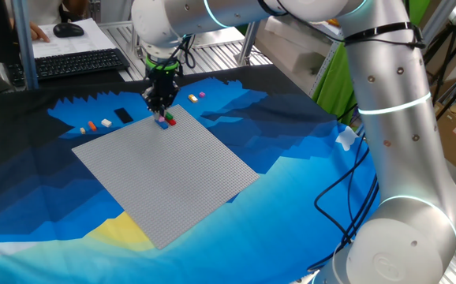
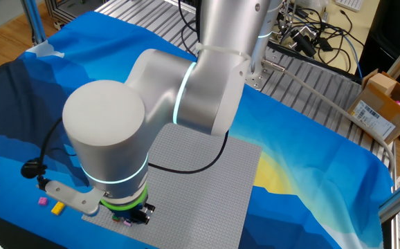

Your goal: Stack small Lego blocks randomly, one at a time

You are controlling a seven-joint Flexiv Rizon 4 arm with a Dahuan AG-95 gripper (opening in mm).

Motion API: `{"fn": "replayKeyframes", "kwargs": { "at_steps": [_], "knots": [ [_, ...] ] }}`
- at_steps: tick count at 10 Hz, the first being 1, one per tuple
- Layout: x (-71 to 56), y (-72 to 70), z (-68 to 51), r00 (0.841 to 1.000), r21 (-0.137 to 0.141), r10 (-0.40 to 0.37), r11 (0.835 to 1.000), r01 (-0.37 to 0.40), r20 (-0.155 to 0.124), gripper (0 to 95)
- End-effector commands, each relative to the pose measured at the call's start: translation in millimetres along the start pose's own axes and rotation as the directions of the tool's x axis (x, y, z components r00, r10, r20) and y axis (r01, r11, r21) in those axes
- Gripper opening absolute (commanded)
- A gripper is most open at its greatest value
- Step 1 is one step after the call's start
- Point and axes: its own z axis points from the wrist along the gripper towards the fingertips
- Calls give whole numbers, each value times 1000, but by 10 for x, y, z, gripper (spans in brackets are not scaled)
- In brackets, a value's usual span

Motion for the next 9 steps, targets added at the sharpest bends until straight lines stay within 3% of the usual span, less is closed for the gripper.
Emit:
{"fn": "replayKeyframes", "kwargs": {
  "at_steps": [1,9],
  "knots": [
    [35,2,12,1000,5,1,1000,-1,1,0],
    [18,-10,23,1000,14,1,1000,-1,8,0]
  ]
}}
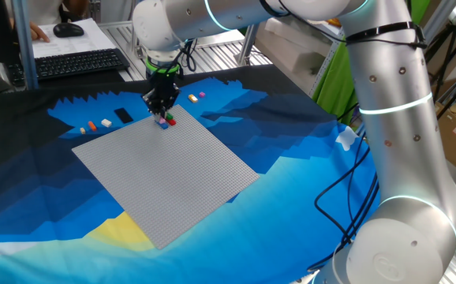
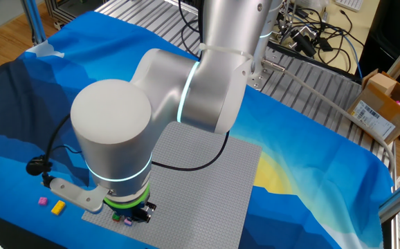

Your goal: Stack small Lego blocks randomly, one at a time

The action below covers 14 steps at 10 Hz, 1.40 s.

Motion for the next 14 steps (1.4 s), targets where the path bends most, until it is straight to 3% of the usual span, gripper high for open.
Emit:
{"fn": "replayKeyframes", "kwargs": {
  "at_steps": [1,14],
  "knots": [
    [-1,-3,11,1000,1,0,1000,0,1,0],
    [-24,-1,45,1000,13,3,1000,-3,8,0]
  ]
}}
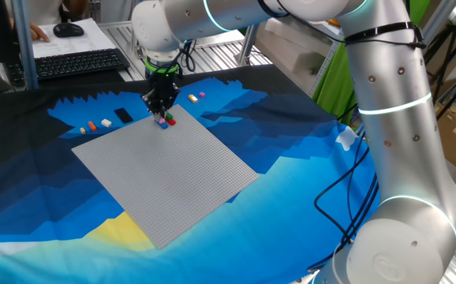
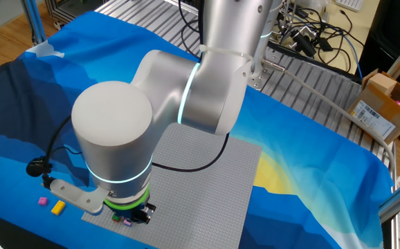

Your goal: Stack small Lego blocks randomly, one at a time

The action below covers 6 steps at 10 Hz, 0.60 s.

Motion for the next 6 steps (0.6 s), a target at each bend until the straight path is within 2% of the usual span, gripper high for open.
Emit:
{"fn": "replayKeyframes", "kwargs": {
  "at_steps": [1,6],
  "knots": [
    [-4,1,35,1000,2,-3,1000,3,7,0],
    [-10,2,44,999,-11,-42,999,42,0,0]
  ]
}}
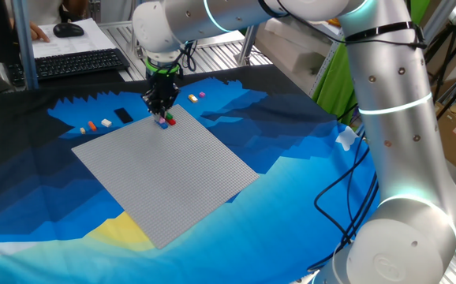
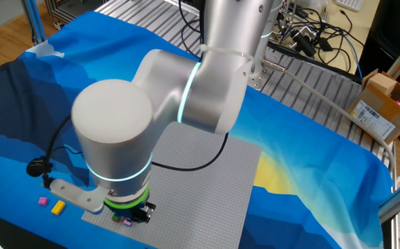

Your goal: Stack small Lego blocks randomly, one at a time

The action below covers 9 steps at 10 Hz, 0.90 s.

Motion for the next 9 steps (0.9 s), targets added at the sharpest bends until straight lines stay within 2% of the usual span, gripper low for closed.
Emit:
{"fn": "replayKeyframes", "kwargs": {
  "at_steps": [1,9],
  "knots": [
    [-11,4,46,1000,6,-11,1000,11,-1,0],
    [-19,8,89,1000,15,-15,1000,15,3,0]
  ]
}}
